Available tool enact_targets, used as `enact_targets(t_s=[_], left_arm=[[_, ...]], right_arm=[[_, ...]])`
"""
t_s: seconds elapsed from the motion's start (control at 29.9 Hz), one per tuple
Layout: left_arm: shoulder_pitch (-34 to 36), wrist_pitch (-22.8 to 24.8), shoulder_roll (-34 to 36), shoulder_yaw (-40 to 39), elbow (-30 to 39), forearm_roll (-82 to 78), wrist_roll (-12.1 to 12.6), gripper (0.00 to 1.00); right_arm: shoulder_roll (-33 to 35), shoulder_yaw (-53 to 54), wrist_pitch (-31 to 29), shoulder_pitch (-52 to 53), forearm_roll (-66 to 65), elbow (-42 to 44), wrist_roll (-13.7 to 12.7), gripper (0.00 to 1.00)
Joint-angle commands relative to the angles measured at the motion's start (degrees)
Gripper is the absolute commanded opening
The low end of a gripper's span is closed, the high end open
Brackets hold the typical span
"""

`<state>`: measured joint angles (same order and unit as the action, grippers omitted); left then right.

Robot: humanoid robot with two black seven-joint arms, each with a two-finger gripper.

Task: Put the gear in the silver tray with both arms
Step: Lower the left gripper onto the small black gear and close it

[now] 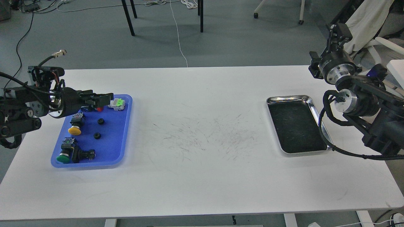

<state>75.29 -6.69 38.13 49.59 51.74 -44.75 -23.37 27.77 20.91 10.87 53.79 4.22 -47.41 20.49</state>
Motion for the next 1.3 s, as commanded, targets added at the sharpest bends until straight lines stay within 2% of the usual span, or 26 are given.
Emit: enact_targets(t_s=[0.0,0.07,0.4,0.7,0.87,1.04,1.27], left_arm=[[-0.94,0.54,0.63,-0.72,0.2,-0.96,-2.98,0.8],[-0.76,-0.07,0.72,-0.37,3.09,-0.87,-4.32,0.81],[-3.48,-2.36,5.37,-0.54,6.26,-6.23,-4.63,0.79],[-8.84,-5.08,5.38,-0.72,5.3,-6.58,-4.63,0.7],[-9.29,-5.61,5.55,-0.46,4.43,-6.67,-4.63,0.68],[-10.16,-5.61,5.03,-0.63,1.62,-6.58,-4.63,0.62],[-10.16,-5.79,2.39,-0.72,0.64,-6.58,-4.63,0.57]], right_arm=[[0.53,-0.08,-0.06,-0.09,0.0,-0.4,-0.01,0.99],[0.53,-0.08,0.03,-0.09,0.0,-0.4,-0.01,0.99],[0.44,-0.26,0.2,-0.18,-0.09,-0.4,-0.01,0.99],[0.53,-0.43,0.2,-0.44,-0.09,-0.4,-0.01,0.99],[0.53,-0.43,0.29,-0.35,-0.17,-0.4,-0.01,0.99],[0.44,-0.52,0.29,-0.35,-0.18,-0.49,-0.01,0.99],[0.62,-0.52,0.29,-0.35,-0.18,-0.4,-0.1,0.99]])
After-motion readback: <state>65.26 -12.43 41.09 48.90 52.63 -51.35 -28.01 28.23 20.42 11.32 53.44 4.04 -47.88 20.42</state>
